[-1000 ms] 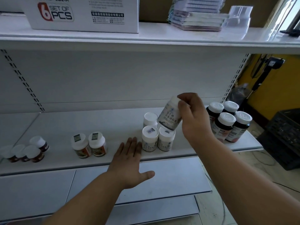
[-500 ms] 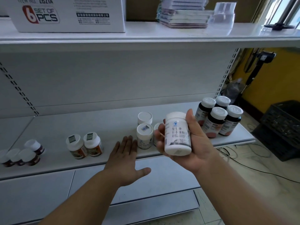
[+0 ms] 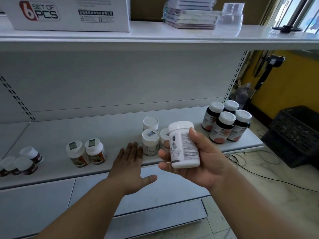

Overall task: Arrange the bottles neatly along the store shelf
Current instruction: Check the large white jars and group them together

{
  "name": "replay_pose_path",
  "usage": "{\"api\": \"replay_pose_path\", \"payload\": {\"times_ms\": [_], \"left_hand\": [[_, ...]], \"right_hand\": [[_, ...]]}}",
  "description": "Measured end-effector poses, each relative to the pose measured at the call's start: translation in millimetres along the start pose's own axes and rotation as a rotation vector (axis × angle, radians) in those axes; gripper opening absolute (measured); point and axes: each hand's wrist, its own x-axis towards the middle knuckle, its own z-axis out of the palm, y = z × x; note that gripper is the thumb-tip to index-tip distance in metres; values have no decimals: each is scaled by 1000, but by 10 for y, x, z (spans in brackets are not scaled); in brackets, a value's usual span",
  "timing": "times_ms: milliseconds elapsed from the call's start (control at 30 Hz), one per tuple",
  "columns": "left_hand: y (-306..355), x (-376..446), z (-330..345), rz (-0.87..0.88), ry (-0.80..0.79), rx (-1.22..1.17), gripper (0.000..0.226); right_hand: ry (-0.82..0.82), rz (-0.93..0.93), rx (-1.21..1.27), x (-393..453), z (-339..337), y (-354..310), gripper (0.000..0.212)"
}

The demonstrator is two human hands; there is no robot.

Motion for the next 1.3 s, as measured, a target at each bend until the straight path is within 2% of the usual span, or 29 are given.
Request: {"api": "replay_pose_path", "payload": {"times_ms": [167,267,367,500,667,767,967,1100,1167,1300], "left_hand": [[8,-5,-13,-10,-2,4,134],[7,-7,-14,-12,0,0,135],[-1,-3,-4,-8,7,-5,136],[3,-5,-6,-8,6,-10,135],[3,-4,1,-12,4,-4,133],[0,-7,-4,-9,3,-8,133],[14,-9,-10,-18,5,2,133],[24,-11,-13,-34,-9,5,128],[25,-15,-20,-35,-16,5,124],[9,-11,-5,-7,-3,6,134]], "right_hand": [[40,-13,-27,-6,31,-20,68],[23,-15,-22,-11,18,-50,76],[-9,-46,-58,-12,28,-33,74],[32,-74,-91,5,77,-2,94],[-61,-32,-71,18,109,-54,69],[-88,-28,-95,1,69,-38,71],[22,-42,-100,-16,72,15,86],[-38,13,-53,-1,64,-18,69],[-90,27,-40,-10,39,-32,68],[-111,-28,-98,-31,-7,-13,73]]}}
